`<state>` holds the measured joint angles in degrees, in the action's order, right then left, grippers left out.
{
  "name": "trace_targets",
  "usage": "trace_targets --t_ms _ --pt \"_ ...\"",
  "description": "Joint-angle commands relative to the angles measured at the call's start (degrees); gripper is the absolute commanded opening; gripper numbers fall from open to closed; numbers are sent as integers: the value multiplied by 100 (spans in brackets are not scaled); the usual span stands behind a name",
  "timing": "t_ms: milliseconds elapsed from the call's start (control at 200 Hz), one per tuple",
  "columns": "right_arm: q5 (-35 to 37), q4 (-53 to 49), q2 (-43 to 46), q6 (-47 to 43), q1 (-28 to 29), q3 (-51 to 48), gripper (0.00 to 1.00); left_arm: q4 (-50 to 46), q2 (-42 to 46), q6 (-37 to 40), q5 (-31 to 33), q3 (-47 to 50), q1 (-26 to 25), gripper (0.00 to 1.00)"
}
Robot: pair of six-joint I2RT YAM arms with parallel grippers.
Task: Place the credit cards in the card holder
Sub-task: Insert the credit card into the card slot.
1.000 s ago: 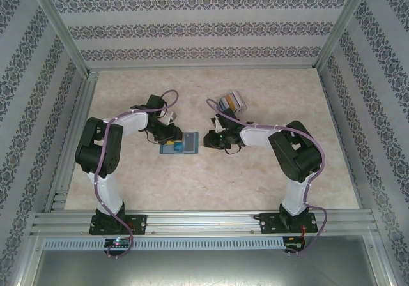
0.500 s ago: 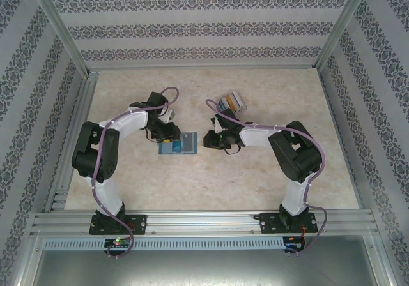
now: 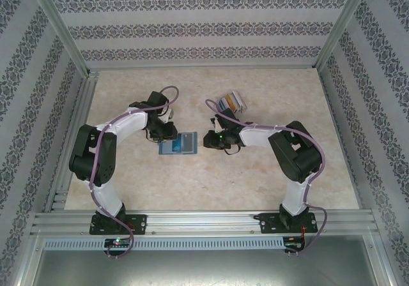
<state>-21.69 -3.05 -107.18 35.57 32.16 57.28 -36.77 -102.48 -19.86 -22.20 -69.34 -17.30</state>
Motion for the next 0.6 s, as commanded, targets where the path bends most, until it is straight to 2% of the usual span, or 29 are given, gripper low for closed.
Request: trace_targets --t_ms 0,390,595 --pt "205 -344 57 -129 62 60 24 86 -53 -115 5 77 -66 21" --pt "105 -390 -150 -129 249 325 23 89 -274 -97 171 92 -66 6" --pt "59 -432 -306 -130 347 510 24 155 -362 -114 181 145 -79 5"
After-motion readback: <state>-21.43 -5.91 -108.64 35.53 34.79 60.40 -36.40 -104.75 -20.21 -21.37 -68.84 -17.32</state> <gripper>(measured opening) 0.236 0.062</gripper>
